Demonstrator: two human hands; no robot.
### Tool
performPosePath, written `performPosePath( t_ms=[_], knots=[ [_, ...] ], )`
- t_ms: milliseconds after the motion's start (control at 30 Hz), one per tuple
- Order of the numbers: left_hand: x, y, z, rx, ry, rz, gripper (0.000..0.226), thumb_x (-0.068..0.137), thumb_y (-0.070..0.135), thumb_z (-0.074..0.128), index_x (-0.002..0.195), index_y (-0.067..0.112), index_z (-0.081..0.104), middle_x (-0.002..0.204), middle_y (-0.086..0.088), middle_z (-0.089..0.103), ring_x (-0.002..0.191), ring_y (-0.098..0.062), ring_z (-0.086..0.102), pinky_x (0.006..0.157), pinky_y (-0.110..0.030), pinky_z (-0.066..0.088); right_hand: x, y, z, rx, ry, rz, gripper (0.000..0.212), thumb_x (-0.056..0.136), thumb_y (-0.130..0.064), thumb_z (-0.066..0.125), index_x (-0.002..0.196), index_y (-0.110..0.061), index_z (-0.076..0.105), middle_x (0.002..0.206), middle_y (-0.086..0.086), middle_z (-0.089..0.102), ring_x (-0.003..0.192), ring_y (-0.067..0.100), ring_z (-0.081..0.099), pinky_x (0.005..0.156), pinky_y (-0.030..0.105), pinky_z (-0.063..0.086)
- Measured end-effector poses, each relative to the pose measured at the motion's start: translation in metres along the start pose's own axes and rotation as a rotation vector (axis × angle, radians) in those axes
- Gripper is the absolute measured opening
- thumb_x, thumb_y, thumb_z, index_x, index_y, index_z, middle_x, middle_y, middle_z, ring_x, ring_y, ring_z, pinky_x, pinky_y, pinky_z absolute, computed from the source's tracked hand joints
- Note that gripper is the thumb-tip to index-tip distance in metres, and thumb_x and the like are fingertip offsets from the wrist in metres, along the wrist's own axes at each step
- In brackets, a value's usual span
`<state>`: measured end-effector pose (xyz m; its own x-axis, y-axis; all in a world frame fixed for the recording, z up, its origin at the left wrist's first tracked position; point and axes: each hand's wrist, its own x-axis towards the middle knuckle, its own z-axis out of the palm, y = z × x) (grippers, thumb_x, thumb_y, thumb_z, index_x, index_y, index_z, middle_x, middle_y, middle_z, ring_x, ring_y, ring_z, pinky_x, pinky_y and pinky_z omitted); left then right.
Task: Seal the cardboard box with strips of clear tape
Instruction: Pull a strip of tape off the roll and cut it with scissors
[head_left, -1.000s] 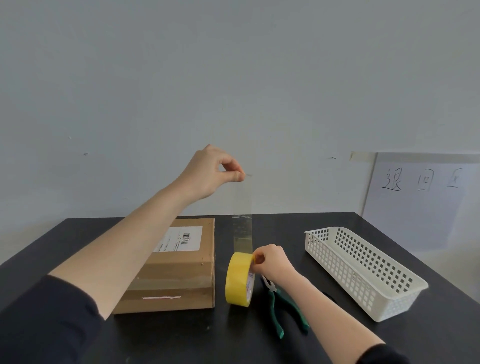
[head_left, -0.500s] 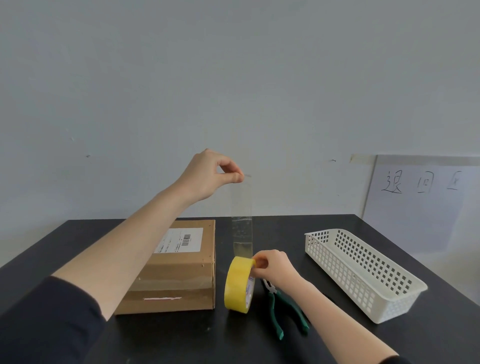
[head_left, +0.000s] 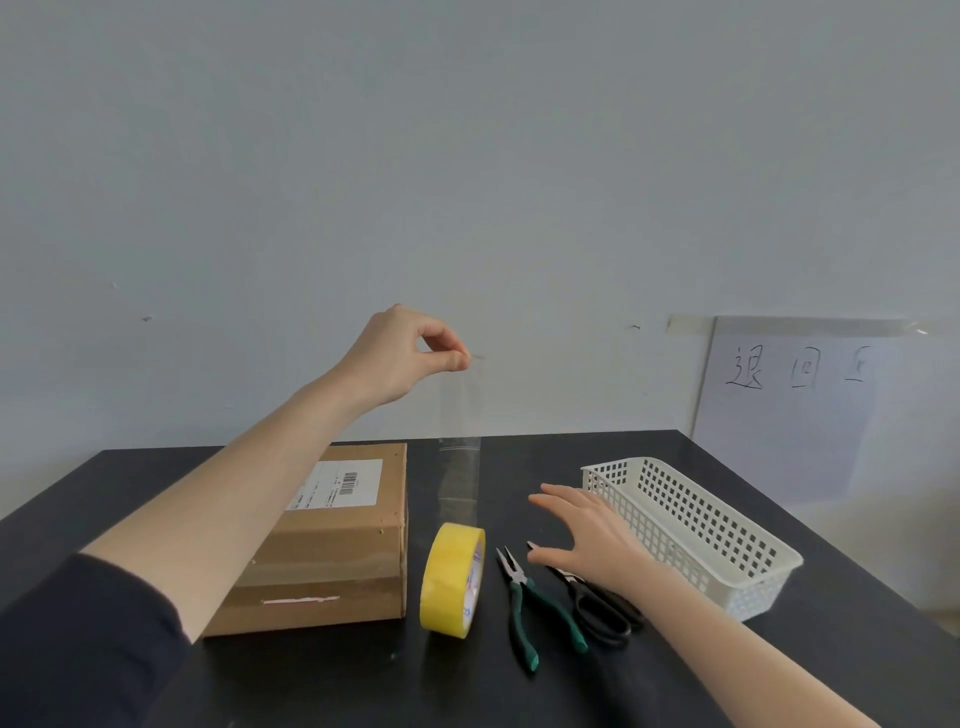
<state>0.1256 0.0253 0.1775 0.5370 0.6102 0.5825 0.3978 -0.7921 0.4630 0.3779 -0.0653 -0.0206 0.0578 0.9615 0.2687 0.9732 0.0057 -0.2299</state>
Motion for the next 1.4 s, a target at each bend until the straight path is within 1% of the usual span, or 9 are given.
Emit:
performPosePath(
  t_ms=[200,367,600,733,900,1000,1167,1300,1400],
  knots=[
    [0.001,0.004,0.002,0.010,-0.004,0.001,0.007,0.081,0.025,0.076,0.083,0.019,0.075,0.080,0.013,0.065,0.080,0.009,0.052,0.065,0.002,0.032,-0.022,0.021,-0.008,-0.101,-0.124,0.106,0.060,0.082,-0.052,0.064,0.133,-0.026,0.052,0.129,-0.004,0.050,0.122,0.017,0.047,0.101,0.031,0.041],
    [0.002,0.007,0.004,0.008,-0.015,0.000,0.005,0.081,0.026,0.076,0.082,0.021,0.074,0.081,0.011,0.066,0.081,0.002,0.054,0.066,-0.002,0.033,-0.035,0.027,-0.011,-0.160,-0.274,0.210,0.053,0.076,-0.044,0.069,0.120,-0.018,0.057,0.118,0.001,0.055,0.108,0.020,0.053,0.090,0.031,0.045],
    [0.003,0.008,0.004,0.003,-0.022,-0.002,0.008,0.081,0.026,0.076,0.084,0.018,0.075,0.085,0.005,0.069,0.083,-0.003,0.055,0.071,-0.007,0.035,-0.043,0.026,-0.007,-0.122,-0.376,0.300,0.052,0.075,-0.034,0.070,0.119,-0.015,0.051,0.101,-0.001,0.056,0.093,0.021,0.057,0.081,0.034,0.050],
    [0.003,0.007,0.004,-0.005,-0.018,-0.006,0.008,0.081,0.025,0.076,0.084,0.018,0.075,0.084,0.005,0.068,0.081,-0.001,0.055,0.069,-0.006,0.035,-0.040,0.023,-0.007,-0.134,-0.392,0.341,0.041,0.077,-0.024,0.065,0.113,-0.012,0.051,0.102,0.003,0.060,0.094,0.024,0.059,0.076,0.035,0.049],
    [0.003,0.007,0.002,-0.016,-0.027,-0.002,0.006,0.080,0.026,0.076,0.077,0.026,0.072,0.081,0.011,0.067,0.081,0.001,0.057,0.071,-0.010,0.037,-0.035,0.021,-0.008,-0.121,-0.443,0.385,0.043,0.077,-0.028,0.067,0.112,-0.009,0.049,0.107,0.008,0.062,0.092,0.025,0.060,0.073,0.035,0.048],
    [0.003,0.005,0.002,-0.018,-0.030,-0.008,0.006,0.080,0.027,0.077,0.076,0.027,0.071,0.081,0.012,0.067,0.081,-0.001,0.058,0.072,-0.014,0.039,-0.034,0.025,-0.011,-0.008,-0.392,0.392,0.035,0.080,-0.025,0.064,0.107,-0.014,0.045,0.093,0.004,0.060,0.080,0.021,0.057,0.064,0.029,0.044],
    [0.004,0.005,0.002,-0.021,-0.035,-0.009,0.007,0.080,0.026,0.077,0.076,0.028,0.071,0.079,0.012,0.067,0.081,-0.001,0.058,0.071,-0.013,0.038,-0.032,0.020,-0.033,0.314,-0.213,0.396,0.037,0.079,-0.016,0.066,0.113,-0.014,0.053,0.089,0.000,0.060,0.075,0.013,0.056,0.065,0.022,0.046],
    [0.005,0.005,0.003,-0.018,-0.039,-0.007,0.006,0.080,0.026,0.076,0.076,0.027,0.072,0.079,0.012,0.068,0.080,-0.002,0.058,0.071,-0.012,0.038,-0.026,0.016,-0.055,0.546,-0.061,0.331,0.038,0.064,-0.021,0.077,0.096,-0.019,0.059,0.095,0.009,0.067,0.078,0.017,0.063,0.078,0.039,0.056],
    [0.005,0.006,0.004,-0.024,-0.043,-0.004,0.005,0.080,0.027,0.076,0.077,0.027,0.072,0.080,0.013,0.068,0.082,-0.003,0.059,0.073,-0.014,0.038,-0.021,0.010,-0.073,0.627,0.022,0.303,0.048,0.056,-0.026,0.092,0.090,-0.016,0.059,0.093,0.015,0.072,0.074,0.019,0.065,0.068,0.035,0.054]
  ],
)
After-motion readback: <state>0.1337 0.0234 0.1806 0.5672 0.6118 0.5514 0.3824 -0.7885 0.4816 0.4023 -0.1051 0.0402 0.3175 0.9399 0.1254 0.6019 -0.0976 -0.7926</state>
